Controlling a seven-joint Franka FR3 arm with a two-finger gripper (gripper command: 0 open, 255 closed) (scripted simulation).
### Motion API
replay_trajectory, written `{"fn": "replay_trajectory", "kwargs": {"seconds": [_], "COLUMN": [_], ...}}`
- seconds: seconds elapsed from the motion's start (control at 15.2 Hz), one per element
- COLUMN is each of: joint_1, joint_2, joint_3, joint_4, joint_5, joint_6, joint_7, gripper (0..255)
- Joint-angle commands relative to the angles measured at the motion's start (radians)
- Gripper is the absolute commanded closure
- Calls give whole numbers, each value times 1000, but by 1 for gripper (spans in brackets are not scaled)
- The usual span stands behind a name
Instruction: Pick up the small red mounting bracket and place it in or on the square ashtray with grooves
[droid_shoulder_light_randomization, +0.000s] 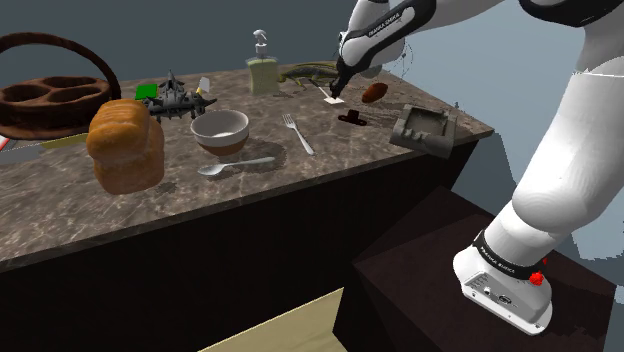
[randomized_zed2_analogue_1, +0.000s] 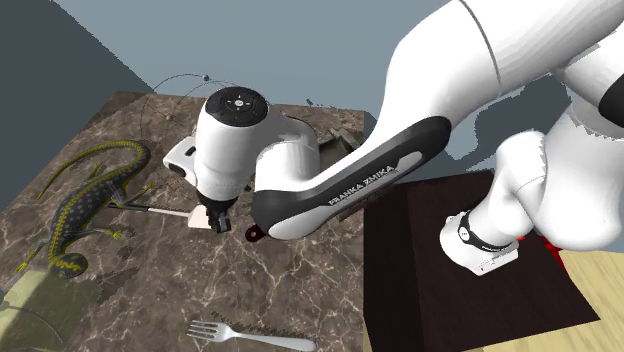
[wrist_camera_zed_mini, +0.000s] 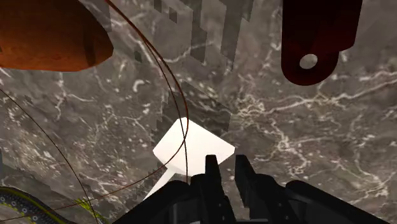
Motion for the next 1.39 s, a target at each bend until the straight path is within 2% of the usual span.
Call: {"fn": "replay_trajectory", "kwargs": {"seconds": [0.0,0.07,0.13,0.2,0.26,0.33,0.4,0.46,1.06,1.32], "joint_1": [-11,7,-10,3,-11,-7,-6,-5,-35,-35], "joint_2": [35,69,46,38,0,52,31,31,-188,-171], "joint_3": [-10,-8,-6,-5,-7,-5,6,6,30,29], "joint_4": [15,71,87,76,33,83,85,85,-136,-155], "joint_5": [7,-6,11,2,12,11,12,13,55,55], "joint_6": [-369,-392,-429,-427,-423,-419,-159,-159,-378,-347], "joint_7": [-6,22,-7,14,-8,-1,-21,-21,-254,-258], "gripper": [255,255,255,255,255,255,255,0,0,0]}}
